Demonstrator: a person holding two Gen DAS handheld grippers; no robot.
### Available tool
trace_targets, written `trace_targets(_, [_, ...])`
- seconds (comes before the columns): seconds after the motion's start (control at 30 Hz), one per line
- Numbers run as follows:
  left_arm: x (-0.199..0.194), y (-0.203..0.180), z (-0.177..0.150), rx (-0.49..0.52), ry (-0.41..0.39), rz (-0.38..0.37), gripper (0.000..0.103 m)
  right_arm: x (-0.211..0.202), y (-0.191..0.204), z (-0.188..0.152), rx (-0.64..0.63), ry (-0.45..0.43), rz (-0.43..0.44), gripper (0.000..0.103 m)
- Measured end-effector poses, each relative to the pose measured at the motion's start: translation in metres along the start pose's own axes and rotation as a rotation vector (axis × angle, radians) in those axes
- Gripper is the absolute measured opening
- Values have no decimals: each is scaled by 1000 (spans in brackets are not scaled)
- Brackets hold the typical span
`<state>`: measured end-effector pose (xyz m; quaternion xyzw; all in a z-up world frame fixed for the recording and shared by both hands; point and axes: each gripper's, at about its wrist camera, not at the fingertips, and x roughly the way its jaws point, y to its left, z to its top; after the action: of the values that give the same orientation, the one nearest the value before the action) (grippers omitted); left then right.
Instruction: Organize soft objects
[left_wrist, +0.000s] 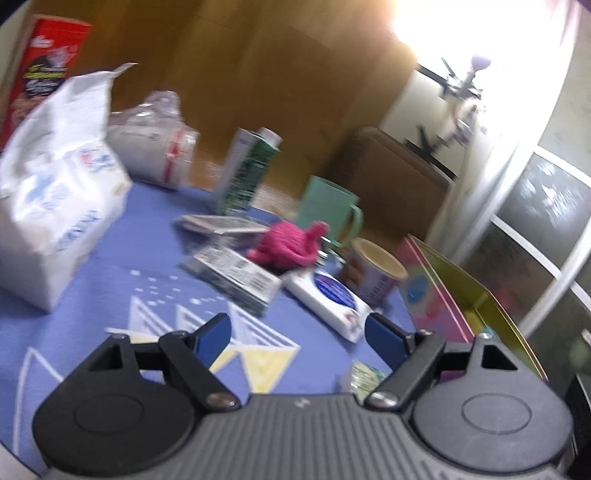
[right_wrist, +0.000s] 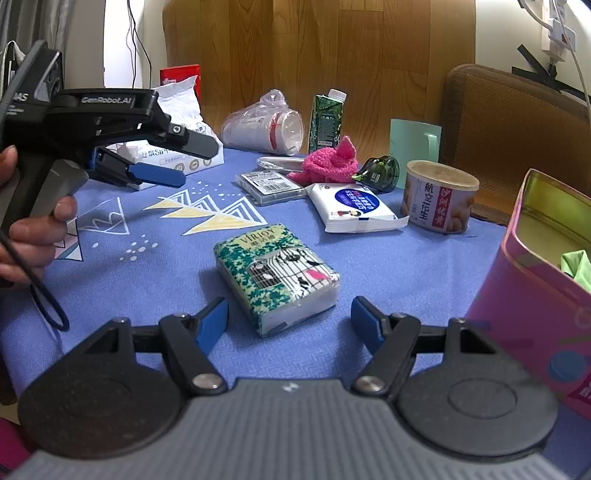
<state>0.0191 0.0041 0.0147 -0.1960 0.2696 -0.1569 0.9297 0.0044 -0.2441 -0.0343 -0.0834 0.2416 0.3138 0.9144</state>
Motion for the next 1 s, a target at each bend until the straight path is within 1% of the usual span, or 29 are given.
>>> trace_targets(0.07, [4, -7, -3, 23, 26, -25, 82, 0, 1, 1, -1, 0, 2, 74])
trace_targets(0.23, [13, -20, -11, 55, 78, -59, 82, 1, 3, 1, -12, -2, 11, 74])
trace_targets(0.27, [15, -22, -13, 60, 88, -65, 81, 1, 4, 1, -14, -1, 15, 74])
trace_targets(0.3, [18, -25, -14, 66, 102, -70, 75, 2, 3, 1, -14, 0, 20, 74])
trace_targets(0.33, [22, -28, -16, 75, 124, -75, 67, 3, 4, 2, -15, 1, 23, 71])
trace_targets(0.37, [28, -31, -19, 88, 153, -77, 63, 4, 4, 2, -17, -1, 22, 63])
trace_targets(0.4, [34, -34, -21, 101, 181, -77, 53, 5, 4, 2, -19, -4, 26, 58])
trace_targets(0.43, [41, -37, -24, 114, 215, -80, 46, 4, 5, 2, -21, -7, 29, 56])
trace_targets(0.47, [45, -40, -27, 127, 225, -74, 46, 4, 5, 2, -22, -15, 22, 53])
trace_targets(0.57, [45, -55, -21, 167, 205, -82, 46, -2, 6, 2, -43, -52, -24, 52])
trace_targets(0.67, [45, -76, -4, 212, 166, -126, 46, -19, -3, 7, -40, -135, -78, 52])
trace_targets(0.73, [50, -98, 6, 249, 146, -155, 46, -33, -14, 12, -32, -184, -123, 52])
trace_targets(0.87, [73, -144, 17, 354, 120, -216, 46, -60, -40, 15, 1, -251, -233, 52])
trace_targets(1.0, [109, -184, 15, 406, 147, -265, 47, -80, -71, 11, 57, -258, -342, 52])
